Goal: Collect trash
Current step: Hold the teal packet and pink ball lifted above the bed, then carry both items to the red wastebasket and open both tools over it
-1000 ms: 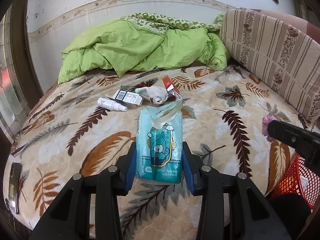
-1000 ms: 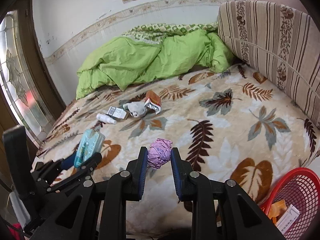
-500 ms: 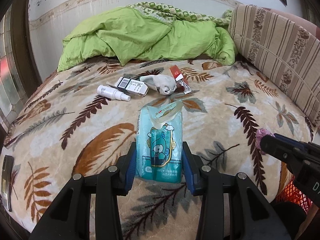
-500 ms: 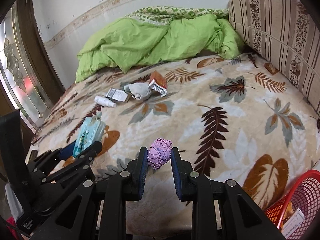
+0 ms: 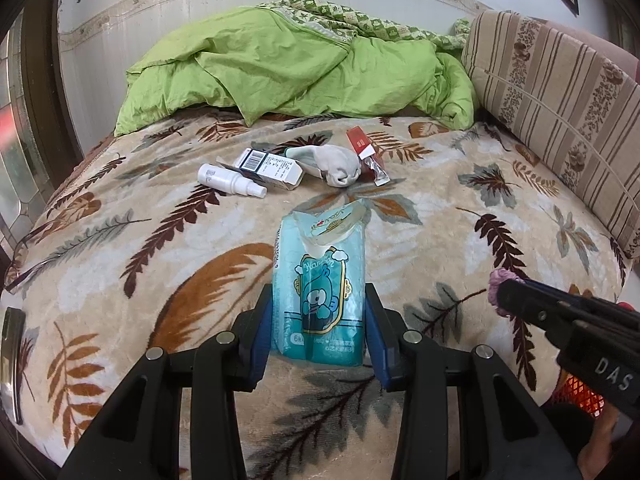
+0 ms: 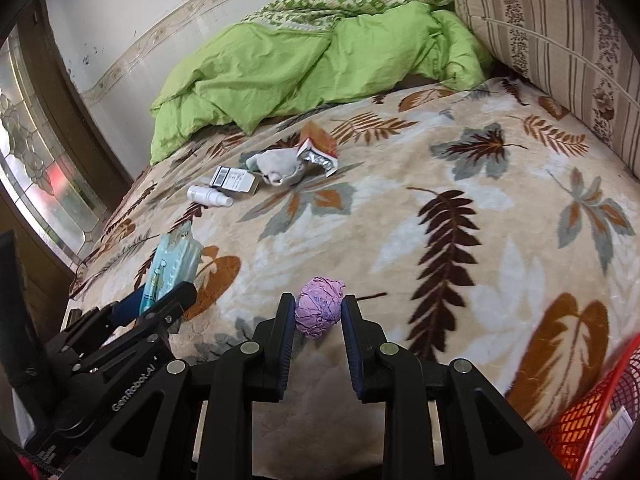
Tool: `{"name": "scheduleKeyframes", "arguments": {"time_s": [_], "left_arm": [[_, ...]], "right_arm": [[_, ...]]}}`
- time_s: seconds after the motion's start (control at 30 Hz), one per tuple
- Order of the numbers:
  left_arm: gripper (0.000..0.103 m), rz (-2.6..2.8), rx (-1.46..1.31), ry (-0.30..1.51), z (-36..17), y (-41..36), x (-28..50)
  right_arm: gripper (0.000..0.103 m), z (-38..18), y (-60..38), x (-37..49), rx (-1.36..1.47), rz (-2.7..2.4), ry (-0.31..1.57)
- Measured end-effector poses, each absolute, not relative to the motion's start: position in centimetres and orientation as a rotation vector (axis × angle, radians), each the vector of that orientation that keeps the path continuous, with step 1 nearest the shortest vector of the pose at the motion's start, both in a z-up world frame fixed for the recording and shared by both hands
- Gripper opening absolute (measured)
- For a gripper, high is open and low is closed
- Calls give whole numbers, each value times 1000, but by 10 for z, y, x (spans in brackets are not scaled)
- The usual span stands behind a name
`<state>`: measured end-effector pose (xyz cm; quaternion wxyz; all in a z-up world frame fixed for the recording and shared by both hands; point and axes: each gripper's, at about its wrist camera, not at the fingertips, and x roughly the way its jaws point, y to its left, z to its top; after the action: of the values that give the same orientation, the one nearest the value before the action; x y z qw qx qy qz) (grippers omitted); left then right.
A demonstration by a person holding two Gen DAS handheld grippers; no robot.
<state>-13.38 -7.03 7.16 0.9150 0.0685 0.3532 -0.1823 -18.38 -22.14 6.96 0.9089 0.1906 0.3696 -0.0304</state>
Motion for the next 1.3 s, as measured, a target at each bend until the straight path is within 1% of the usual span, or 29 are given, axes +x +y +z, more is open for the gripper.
{"name": "scheduleKeyframes", "arguments": {"time_s": [0.17, 0.33, 0.57, 0.73, 0.87, 1.0, 1.17, 1.2, 1.23, 1.27, 1.3], "left_arm": [[40, -385, 159, 705, 81, -71, -141], [40, -414, 183, 690, 94, -76, -155], [40, -540, 240, 637, 122, -107, -187], [40, -768, 290, 644, 143, -162, -223], [40, -973, 294, 745, 146, -210, -245], [40, -1123, 340, 815, 143, -262, -273], [41, -1236, 395, 876, 131, -313, -305], [45, -1254, 395, 894, 127, -320, -310], [51, -1266, 398, 909, 124, -326, -313], [54, -1270, 403, 919, 122, -331, -315], [59, -1273, 405, 920, 120, -335, -317]], "right_arm": [[25, 71, -223, -185, 416, -44, 753], [25, 85, -234, -203, 453, -33, 731], [25, 116, -277, -270, 511, -78, 655], [25, 131, -336, -339, 566, -250, 595], [25, 134, -377, -393, 618, -394, 566], [25, 125, -407, -437, 670, -501, 571], [26, 106, -430, -461, 741, -561, 588], [26, 103, -432, -463, 750, -565, 593], [27, 99, -436, -464, 759, -569, 599], [27, 96, -440, -465, 771, -572, 606], [31, 93, -441, -465, 780, -566, 612]]}}
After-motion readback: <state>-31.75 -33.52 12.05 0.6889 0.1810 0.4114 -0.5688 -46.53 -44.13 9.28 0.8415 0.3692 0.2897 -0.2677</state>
